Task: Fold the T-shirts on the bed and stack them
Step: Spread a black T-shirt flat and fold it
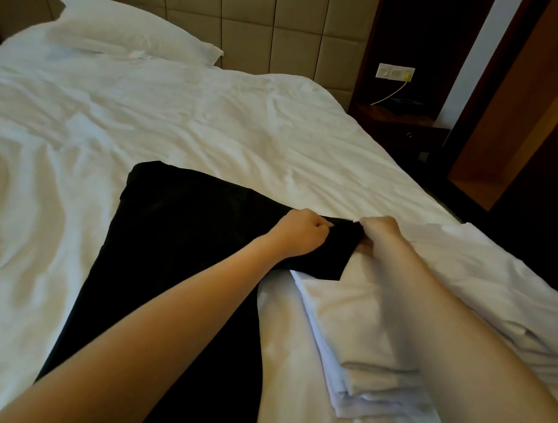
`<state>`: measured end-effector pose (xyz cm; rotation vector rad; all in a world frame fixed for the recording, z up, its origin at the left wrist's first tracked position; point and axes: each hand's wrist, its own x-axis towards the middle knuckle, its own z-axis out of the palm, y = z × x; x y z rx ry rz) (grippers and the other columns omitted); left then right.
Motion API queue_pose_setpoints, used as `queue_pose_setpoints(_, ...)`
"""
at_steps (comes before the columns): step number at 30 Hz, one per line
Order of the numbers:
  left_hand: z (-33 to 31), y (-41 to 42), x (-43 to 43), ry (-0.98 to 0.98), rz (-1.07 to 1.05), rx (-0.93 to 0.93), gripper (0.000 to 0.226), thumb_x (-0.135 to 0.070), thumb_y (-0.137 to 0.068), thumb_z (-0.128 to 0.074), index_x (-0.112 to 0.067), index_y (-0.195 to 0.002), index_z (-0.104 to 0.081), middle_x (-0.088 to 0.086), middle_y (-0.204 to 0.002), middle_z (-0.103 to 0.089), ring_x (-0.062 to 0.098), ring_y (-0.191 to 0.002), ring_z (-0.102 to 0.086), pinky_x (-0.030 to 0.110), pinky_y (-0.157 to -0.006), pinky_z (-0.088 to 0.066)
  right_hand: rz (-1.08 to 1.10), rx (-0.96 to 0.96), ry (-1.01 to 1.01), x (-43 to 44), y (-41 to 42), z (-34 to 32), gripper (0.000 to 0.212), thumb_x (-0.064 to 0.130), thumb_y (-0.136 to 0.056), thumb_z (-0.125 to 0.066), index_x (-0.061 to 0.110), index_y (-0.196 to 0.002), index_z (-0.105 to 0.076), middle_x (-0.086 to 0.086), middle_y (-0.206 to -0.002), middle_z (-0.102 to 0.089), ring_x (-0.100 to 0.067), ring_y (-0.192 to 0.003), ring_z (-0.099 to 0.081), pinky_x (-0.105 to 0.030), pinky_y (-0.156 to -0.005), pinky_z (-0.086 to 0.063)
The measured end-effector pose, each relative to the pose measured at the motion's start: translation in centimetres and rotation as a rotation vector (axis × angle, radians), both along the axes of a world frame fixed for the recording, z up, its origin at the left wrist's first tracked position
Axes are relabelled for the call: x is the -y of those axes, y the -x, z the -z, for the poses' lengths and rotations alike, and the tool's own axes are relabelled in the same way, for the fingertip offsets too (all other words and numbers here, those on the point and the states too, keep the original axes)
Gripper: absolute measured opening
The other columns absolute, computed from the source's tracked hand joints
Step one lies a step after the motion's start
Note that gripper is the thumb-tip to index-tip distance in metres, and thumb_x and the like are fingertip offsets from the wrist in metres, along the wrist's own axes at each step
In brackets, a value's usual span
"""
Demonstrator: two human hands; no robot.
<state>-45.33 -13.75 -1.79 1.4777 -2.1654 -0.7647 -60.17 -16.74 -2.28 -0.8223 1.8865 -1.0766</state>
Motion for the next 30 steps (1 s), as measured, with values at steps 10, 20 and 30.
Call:
queue_pose_setpoints(10, 1.7, 0.2, -3.1, 0.019, 0.114, 0.161, 0.055, -0.027, -0.092, -0.051, -0.008, -0.141, -0.037, 0.011, -0.141, -0.043, 0.028, -0.128, -0.042, 0.034, -0.103, -0.037, -0.105, -0.063, 0.043, -1.7, -1.5, 1.4, 0.026, 0.004, -0.093, -0.05, 0.0, -0.118, -0.05, -0.02, -0.121, -0.056, -0.035, -0.109, -0.055, -0.043, -0.09, -0.049)
queue_pose_setpoints(20, 3.1, 0.7, -3.2, 0.091, 0.141, 0.346, 0.054, -0.025, -0.1, -0.037, -0.013, -0.15, -0.02, 0.008, -0.157, -0.015, 0.022, -0.144, -0.018, 0.031, -0.115, -0.011, -0.118, -0.828, 0.026, -1.9, -0.5, 0.0, 0.026, 0.013, -0.093, -0.049, 0.0, -0.116, -0.05, -0.019, -0.11, -0.06, -0.036, -0.108, -0.057, -0.035, -0.08, -0.045)
queue_pose_setpoints(30, 2.9, -0.2, -2.4, -0.154, 0.043, -0.093, 0.025, -0.035, -0.099, -0.043, -0.016, -0.094, -0.058, -0.005, -0.078, -0.055, 0.008, -0.071, -0.052, 0.011, -0.058, -0.037, -0.269, -0.441, -0.151, 0.3, -1.9, -1.5, 0.03, 0.033, -0.082, -0.065, 0.008, -0.074, -0.05, -0.003, -0.076, -0.055, -0.02, -0.072, -0.053, -0.03, -0.071, -0.043)
